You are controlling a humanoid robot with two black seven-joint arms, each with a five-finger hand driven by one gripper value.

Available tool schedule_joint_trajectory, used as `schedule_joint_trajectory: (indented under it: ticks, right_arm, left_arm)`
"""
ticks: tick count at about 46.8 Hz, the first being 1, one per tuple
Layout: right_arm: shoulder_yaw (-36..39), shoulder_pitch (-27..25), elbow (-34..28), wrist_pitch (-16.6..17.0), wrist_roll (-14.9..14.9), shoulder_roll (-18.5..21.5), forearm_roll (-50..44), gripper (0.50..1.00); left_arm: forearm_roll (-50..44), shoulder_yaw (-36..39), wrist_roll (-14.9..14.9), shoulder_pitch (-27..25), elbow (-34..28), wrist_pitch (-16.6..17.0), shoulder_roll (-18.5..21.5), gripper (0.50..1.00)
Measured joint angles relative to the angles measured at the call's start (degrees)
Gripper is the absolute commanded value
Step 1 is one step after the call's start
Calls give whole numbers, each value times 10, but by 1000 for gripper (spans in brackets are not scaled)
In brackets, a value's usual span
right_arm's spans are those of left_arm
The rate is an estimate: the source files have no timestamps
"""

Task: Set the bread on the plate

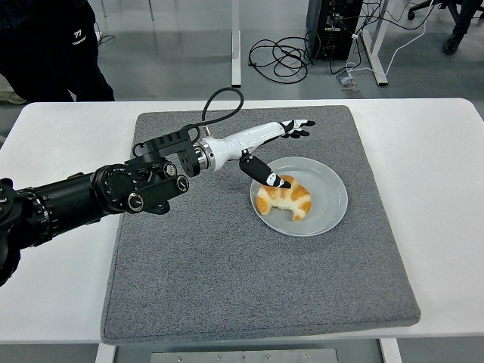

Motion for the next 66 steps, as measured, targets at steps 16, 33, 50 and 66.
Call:
schedule_joint_trajectory:
  ticks: [16,33,50,66]
  right_arm:
    - [0,0,0,0,0,0,0,1000]
    - [0,1,1,0,0,0,0,1000]
    - [0,2,2,0,0,0,1,1000]
    - [0,2,5,1,0,0,1,1000]
  left_arm:
    - [-103,-81,5,1,0,-28,0,946]
    - [-248,-161,29,6,2,-97,59,946]
    - [-304,-251,71,41,15,-148,125,945]
    - [-316,-318,124,90,68,-194,133,946]
